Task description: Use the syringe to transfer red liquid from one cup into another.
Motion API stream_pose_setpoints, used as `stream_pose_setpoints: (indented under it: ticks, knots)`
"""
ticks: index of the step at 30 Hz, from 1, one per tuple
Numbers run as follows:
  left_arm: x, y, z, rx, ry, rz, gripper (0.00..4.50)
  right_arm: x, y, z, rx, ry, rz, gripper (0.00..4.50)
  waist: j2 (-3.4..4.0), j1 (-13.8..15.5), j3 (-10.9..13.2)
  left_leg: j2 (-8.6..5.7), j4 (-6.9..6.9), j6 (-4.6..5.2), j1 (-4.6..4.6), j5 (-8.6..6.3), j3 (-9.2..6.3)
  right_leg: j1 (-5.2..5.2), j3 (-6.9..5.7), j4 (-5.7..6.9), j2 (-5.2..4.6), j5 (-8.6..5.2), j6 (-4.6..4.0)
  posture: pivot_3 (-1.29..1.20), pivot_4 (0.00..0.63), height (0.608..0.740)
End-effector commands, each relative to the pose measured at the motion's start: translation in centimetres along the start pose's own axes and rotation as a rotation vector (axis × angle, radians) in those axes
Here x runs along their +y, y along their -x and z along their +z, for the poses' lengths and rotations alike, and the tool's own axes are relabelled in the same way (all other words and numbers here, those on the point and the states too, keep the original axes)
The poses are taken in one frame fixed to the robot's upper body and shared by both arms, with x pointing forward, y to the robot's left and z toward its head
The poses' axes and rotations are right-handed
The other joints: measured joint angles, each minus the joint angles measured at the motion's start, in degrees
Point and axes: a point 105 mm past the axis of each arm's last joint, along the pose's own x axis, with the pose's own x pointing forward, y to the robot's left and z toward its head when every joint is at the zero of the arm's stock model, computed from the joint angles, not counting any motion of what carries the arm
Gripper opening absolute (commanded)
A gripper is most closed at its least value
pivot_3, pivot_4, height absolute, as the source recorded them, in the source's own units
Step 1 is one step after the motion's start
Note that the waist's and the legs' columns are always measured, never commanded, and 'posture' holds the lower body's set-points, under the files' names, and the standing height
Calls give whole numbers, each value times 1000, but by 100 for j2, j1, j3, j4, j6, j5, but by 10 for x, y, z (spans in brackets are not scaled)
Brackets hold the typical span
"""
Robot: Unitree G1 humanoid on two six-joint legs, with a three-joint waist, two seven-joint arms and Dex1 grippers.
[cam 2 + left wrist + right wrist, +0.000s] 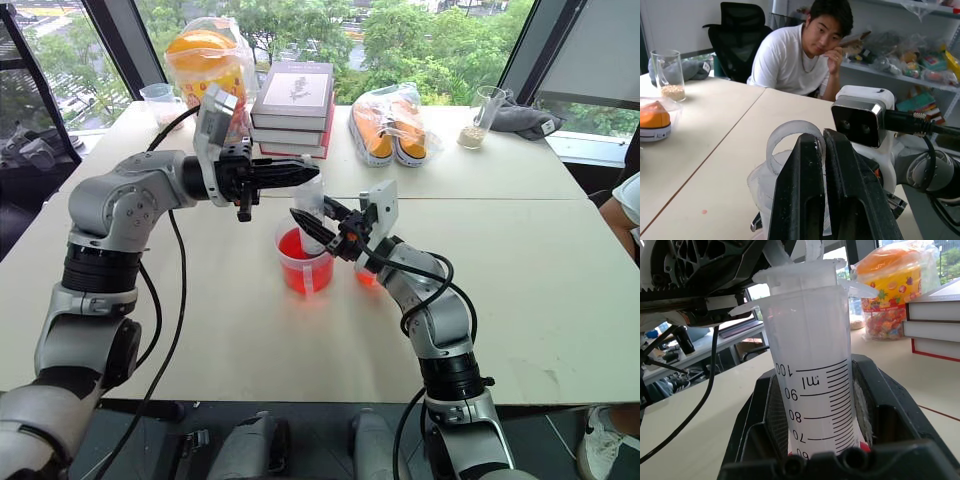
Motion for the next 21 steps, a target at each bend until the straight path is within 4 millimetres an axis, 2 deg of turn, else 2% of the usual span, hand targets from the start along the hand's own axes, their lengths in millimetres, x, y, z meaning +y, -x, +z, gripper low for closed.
stream_pose_setpoints:
  ticks: [1, 9, 21]
  knots:
    - [0, 0, 31, -58, -113, 3, 61, 14, -5, 7, -18, 7, 65, 1492, 0, -1, 0, 0, 0, 0, 0, 0, 0, 0, 0, 0, 0, 0, 0, 0, 150, 740]
    - [8, 10, 50, -85, -174, 59, 61, 14, -5, -3, 17, -4, 79, 1492, 0, -2, 0, 0, 0, 0, 0, 0, 0, 0, 0, 0, 0, 0, 0, 0, 150, 740]
    - [18, 18, 64, -102, -221, 111, 61, 16, -5, -10, 37, -22, 92, 1492, 0, -2, 0, 0, 0, 0, -1, 0, 0, 0, 0, -1, 0, 0, 0, 0, 150, 740]
